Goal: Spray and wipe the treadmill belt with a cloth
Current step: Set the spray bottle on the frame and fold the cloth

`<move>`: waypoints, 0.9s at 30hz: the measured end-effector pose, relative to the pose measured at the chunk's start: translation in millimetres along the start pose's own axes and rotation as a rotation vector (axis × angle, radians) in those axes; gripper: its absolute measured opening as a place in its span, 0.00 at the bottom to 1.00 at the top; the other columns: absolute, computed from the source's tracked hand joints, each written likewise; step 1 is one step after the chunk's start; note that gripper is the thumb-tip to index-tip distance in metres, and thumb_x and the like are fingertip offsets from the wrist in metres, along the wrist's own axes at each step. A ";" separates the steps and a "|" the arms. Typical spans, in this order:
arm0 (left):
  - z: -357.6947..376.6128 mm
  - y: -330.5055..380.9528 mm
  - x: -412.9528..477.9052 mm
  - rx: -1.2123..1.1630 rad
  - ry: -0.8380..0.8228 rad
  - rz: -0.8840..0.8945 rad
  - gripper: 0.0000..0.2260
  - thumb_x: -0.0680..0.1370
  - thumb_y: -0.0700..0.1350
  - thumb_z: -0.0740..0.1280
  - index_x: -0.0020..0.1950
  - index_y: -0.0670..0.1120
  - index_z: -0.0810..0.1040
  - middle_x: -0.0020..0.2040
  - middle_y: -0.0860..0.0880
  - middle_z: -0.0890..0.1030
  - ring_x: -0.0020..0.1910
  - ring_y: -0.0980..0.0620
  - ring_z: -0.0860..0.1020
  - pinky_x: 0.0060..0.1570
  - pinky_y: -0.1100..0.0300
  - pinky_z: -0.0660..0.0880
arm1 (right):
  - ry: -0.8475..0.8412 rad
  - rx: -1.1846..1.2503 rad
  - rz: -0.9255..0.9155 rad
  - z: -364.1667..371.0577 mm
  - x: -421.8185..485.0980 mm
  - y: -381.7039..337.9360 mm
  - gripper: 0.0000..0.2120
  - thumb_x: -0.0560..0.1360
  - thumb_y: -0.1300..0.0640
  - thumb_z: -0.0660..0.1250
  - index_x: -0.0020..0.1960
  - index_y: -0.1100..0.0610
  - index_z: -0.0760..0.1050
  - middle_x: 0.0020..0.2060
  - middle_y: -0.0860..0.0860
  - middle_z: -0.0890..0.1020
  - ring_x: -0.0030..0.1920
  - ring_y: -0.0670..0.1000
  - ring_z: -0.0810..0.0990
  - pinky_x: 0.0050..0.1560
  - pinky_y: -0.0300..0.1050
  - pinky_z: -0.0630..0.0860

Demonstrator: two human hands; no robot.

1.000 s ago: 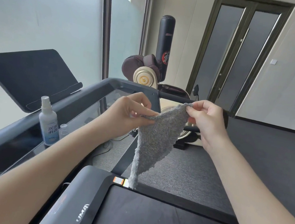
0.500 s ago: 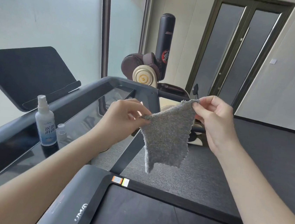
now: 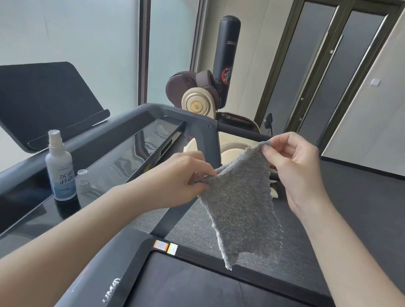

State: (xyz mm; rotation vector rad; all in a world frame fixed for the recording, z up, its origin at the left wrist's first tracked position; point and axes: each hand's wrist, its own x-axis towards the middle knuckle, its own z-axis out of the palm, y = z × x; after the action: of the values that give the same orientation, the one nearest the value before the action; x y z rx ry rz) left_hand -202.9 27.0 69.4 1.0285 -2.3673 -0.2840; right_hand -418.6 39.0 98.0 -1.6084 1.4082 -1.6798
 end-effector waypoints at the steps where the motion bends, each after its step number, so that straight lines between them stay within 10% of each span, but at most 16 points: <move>1: -0.4 -0.8 0.5 0.007 -0.002 0.001 0.07 0.77 0.43 0.71 0.55 0.45 0.83 0.44 0.53 0.73 0.38 0.60 0.71 0.44 0.63 0.67 | -0.004 -0.005 -0.006 -0.7 0.2 -0.9 0.05 0.73 0.65 0.69 0.40 0.57 0.76 0.34 0.50 0.79 0.38 0.46 0.76 0.39 0.42 0.75; 6: -7.9 -3.7 3.6 0.062 -0.030 0.027 0.12 0.73 0.46 0.75 0.40 0.42 0.75 0.36 0.56 0.71 0.34 0.61 0.69 0.38 0.71 0.66 | -0.027 0.001 -0.010 -5.4 0.9 -0.7 0.06 0.73 0.65 0.69 0.40 0.57 0.76 0.34 0.51 0.79 0.38 0.47 0.76 0.42 0.45 0.76; 13: -9.2 1.7 6.9 0.101 -0.133 0.053 0.10 0.77 0.40 0.69 0.39 0.35 0.75 0.38 0.47 0.73 0.39 0.49 0.72 0.43 0.59 0.68 | -0.038 0.024 -0.025 -6.9 -0.2 0.1 0.06 0.72 0.66 0.69 0.39 0.57 0.75 0.35 0.51 0.78 0.39 0.47 0.76 0.45 0.44 0.75; 27: -10.7 0.8 12.8 0.075 -0.184 -0.003 0.12 0.74 0.47 0.75 0.37 0.47 0.73 0.31 0.53 0.70 0.31 0.58 0.68 0.35 0.71 0.65 | -0.045 0.013 0.006 -13.0 -0.9 10.3 0.04 0.73 0.66 0.69 0.41 0.59 0.76 0.35 0.51 0.80 0.39 0.47 0.77 0.44 0.43 0.75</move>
State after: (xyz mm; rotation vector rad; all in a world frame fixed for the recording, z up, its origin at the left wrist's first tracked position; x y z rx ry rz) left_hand -204.7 18.5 83.7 1.0819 -2.5586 -0.3048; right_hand -433.6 40.4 91.1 -1.6232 1.3758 -1.6364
